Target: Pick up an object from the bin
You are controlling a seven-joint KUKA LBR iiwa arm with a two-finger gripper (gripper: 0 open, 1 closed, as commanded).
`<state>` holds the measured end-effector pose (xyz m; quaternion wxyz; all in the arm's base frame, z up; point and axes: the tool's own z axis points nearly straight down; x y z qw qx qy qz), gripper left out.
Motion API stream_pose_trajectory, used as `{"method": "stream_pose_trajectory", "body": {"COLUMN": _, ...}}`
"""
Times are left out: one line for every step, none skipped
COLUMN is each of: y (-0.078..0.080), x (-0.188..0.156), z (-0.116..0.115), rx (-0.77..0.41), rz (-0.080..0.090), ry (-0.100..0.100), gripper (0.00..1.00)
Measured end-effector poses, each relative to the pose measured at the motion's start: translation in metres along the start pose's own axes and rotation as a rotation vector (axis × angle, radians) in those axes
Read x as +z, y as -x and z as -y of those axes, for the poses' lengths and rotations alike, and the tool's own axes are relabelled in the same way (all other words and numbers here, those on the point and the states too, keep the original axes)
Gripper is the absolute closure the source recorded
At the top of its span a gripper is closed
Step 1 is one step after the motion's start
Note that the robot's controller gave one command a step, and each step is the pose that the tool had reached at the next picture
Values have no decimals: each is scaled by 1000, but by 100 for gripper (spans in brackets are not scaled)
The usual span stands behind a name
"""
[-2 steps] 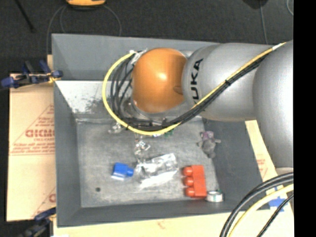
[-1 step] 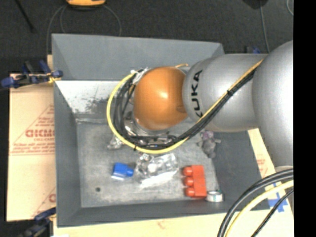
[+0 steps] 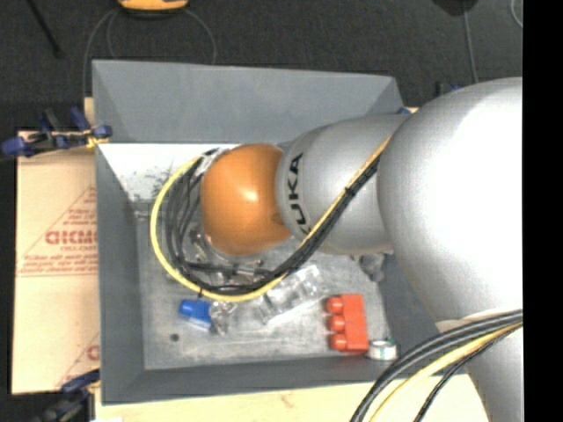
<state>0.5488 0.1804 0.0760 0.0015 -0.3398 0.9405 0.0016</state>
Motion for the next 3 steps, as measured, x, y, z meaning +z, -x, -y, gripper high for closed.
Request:
{"method": "stream_pose_trajectory", "body": {"y": 2, "x": -3, "z": 1, "rx": 4, "rz": 10, "ry": -2, "gripper": 100}}
{"method": "stream_pose_trajectory", "body": {"y": -7, "x": -108, "z": -19, "rx": -14, "rz": 6, "ry": -7, "gripper": 100}}
{"method": "stream_pose_trajectory", "body": {"y": -5, "x": -196, "z": -23, "rx": -1, "rz": 7, "ry": -7, "gripper": 100}}
